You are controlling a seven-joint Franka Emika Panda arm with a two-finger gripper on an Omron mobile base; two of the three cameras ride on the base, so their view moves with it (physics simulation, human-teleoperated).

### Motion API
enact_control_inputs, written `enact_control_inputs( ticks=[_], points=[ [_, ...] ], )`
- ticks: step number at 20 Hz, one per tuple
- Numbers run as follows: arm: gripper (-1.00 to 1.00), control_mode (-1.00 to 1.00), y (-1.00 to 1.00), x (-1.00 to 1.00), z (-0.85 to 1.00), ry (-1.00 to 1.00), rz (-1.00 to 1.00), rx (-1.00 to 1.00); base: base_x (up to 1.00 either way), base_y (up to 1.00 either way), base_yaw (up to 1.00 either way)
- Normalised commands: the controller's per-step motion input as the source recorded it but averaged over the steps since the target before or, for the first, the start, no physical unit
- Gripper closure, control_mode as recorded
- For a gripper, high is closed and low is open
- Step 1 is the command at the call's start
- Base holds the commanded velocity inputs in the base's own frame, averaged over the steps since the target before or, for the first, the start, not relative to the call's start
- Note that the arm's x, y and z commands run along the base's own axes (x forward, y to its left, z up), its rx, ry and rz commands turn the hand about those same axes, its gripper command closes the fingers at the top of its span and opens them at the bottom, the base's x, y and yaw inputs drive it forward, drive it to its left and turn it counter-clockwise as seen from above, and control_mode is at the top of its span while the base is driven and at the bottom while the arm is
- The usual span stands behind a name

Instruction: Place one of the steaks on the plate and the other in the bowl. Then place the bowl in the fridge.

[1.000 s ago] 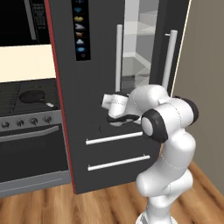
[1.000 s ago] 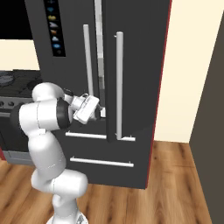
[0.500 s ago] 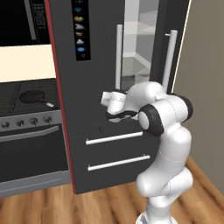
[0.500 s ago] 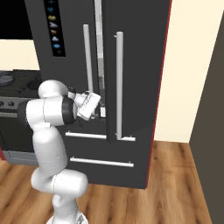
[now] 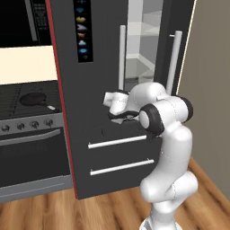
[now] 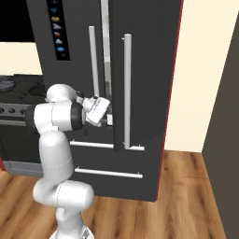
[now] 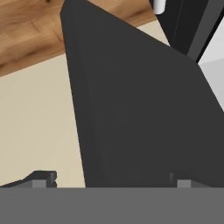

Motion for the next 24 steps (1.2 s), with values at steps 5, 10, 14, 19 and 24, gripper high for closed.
enact_control_inputs(
  ticks=[5,10,14,19,24],
  points=[
    [-1.00,-1.00,-0.32,0.00,-0.04,0.01,0.00,0.00,0.00,0.00,0.00],
    [-1.00,-1.00,-0.52,-0.19,-0.04,0.05,0.00,0.00,0.00,0.00,0.00],
    [-1.00,-1.00,-0.69,-0.59,-0.02,0.06,-0.01,0.03,0.00,0.00,0.00],
    [-1.00,-1.00,-0.89,-0.65,0.00,0.08,-0.01,0.07,0.00,0.00,0.00],
    [-1.00,-1.00,-0.86,-0.59,-0.01,0.07,0.00,0.02,0.00,0.00,0.00]
  ],
)
